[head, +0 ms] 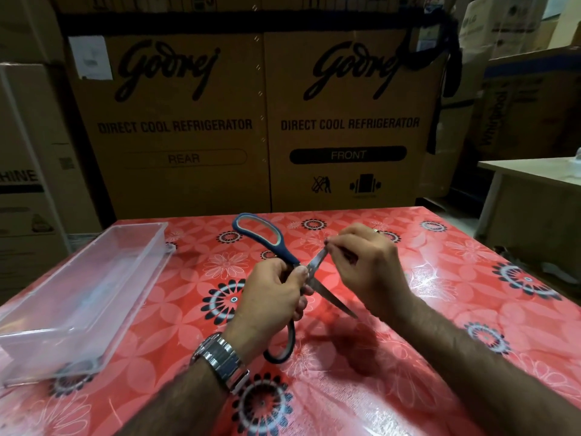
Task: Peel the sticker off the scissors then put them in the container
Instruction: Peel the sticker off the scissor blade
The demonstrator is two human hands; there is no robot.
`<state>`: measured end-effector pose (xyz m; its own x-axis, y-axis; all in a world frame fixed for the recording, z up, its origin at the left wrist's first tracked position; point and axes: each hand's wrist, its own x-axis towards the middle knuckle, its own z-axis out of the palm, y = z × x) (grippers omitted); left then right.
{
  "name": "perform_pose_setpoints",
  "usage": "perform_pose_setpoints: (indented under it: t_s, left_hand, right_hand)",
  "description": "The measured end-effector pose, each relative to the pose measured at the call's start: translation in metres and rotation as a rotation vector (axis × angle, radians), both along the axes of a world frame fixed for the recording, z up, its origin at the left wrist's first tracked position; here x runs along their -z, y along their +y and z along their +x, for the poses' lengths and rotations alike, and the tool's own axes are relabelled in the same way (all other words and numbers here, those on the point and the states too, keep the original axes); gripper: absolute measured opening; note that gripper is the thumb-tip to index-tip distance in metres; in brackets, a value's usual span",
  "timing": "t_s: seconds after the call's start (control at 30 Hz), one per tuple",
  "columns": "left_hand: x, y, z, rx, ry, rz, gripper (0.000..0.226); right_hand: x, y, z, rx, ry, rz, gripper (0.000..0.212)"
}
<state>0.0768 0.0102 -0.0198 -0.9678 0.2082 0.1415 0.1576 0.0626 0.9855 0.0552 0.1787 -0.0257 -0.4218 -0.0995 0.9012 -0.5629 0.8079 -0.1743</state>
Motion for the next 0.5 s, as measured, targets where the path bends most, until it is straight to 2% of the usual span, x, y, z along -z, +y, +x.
perform_pose_setpoints:
  t_s: [0.17, 0.3, 0.5]
  left_hand:
    - [-0.001, -0.002, 0.001, 0.010, 0.015, -0.008, 0.022]
    - [-0.001, 0.000, 0.004, 0.011, 0.013, -0.004, 0.021]
    - [0.000, 0.001, 0.002, 0.003, 0.022, -0.014, 0.020]
  right_hand:
    - [0.009, -0.023, 0.024, -0.024, 0.014, 0.132, 0.012]
    - [-0.001, 0.000, 0.002, 0.049, 0.009, 0.018, 0.013]
    - [0.010, -0.021, 0.023, -0.020, -0.007, 0.135, 0.013]
